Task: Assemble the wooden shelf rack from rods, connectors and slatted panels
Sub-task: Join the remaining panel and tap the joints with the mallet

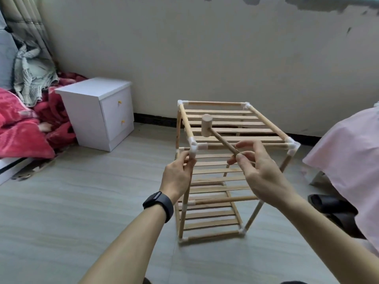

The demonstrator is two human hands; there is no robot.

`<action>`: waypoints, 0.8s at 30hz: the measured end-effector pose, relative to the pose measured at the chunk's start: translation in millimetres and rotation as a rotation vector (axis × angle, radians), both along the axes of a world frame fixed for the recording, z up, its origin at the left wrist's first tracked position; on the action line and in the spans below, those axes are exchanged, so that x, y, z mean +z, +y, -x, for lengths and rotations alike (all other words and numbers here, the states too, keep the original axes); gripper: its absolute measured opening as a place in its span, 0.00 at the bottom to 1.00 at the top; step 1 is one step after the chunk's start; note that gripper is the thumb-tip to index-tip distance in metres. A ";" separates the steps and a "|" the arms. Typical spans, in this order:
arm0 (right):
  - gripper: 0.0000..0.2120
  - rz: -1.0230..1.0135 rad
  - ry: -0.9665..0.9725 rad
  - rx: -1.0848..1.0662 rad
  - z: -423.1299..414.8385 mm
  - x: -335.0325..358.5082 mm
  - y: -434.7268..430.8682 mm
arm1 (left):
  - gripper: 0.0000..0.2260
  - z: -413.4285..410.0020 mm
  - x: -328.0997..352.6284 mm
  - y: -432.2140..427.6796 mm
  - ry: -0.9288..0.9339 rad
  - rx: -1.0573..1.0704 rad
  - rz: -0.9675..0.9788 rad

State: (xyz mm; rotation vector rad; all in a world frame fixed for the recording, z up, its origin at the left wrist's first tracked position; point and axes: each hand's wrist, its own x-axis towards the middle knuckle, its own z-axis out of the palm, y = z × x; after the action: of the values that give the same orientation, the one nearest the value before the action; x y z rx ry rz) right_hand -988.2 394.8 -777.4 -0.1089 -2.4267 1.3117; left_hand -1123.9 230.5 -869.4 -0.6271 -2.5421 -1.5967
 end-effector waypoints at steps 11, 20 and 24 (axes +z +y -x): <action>0.14 -0.453 -0.087 0.010 11.9 24.6 5.4 | 0.15 -0.2 1.7 -1.8 0.008 0.019 0.003; 0.14 -0.572 -0.088 0.001 12.2 6.4 3.9 | 0.15 -1.4 2.8 -2.7 -0.012 0.013 -0.008; 0.12 -0.345 0.184 -0.023 12.1 5.8 6.8 | 0.16 -1.7 3.4 -3.9 -0.005 -0.001 0.005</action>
State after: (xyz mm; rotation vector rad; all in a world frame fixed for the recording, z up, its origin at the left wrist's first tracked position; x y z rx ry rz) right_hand -1000.4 401.6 -771.6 0.0729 -2.4409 0.8347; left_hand -1122.2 226.6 -866.0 -0.6251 -2.5504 -1.5951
